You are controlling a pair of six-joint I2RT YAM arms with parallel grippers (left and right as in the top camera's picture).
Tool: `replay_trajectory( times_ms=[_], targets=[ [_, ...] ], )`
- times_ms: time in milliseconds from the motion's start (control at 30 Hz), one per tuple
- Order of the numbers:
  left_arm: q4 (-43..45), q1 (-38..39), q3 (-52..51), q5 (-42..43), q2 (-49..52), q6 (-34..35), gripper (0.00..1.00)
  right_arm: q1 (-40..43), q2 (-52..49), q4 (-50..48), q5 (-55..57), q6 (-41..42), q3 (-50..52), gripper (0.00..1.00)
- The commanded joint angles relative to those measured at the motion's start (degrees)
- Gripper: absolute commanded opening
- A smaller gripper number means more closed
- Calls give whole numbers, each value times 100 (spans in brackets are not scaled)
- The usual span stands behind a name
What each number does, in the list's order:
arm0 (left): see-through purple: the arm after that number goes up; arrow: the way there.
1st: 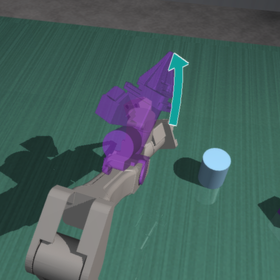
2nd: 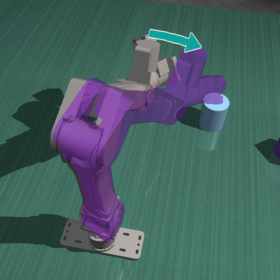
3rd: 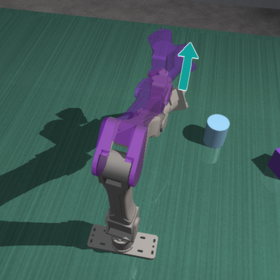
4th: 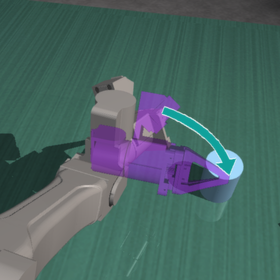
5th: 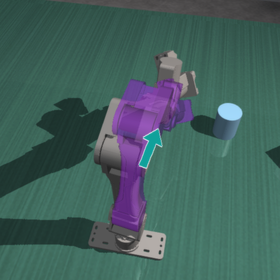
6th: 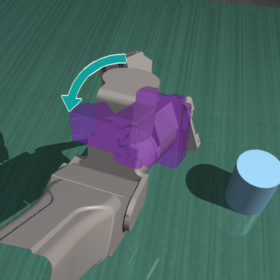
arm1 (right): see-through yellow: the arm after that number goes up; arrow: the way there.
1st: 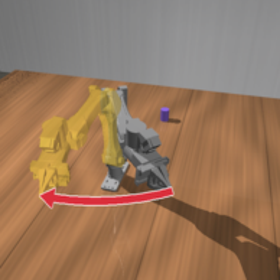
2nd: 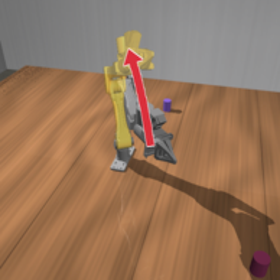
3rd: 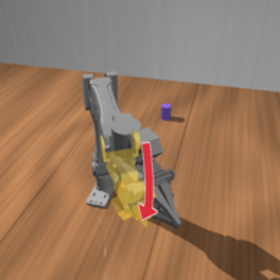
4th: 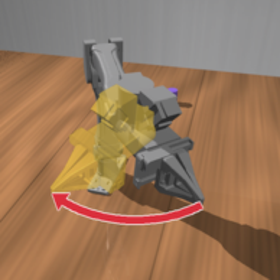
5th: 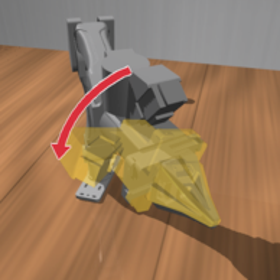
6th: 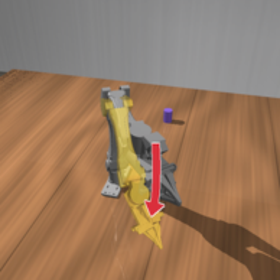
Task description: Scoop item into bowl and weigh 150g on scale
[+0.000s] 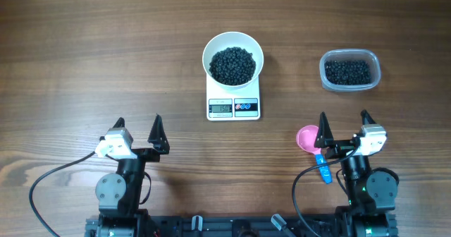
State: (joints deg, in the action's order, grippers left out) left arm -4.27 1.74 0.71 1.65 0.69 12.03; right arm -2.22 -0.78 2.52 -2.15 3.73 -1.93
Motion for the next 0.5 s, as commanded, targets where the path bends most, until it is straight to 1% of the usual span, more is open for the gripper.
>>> replay_trajectory(
  times_ms=[0,467],
  targets=[
    [-7,-37,-39,87,-52,-116,100,-24,57,-15,-87,-70,46,100],
    [-4,-37,-39,87,-55,-114,100,-24,57,-15,-87,-68,46,100]
  ],
)
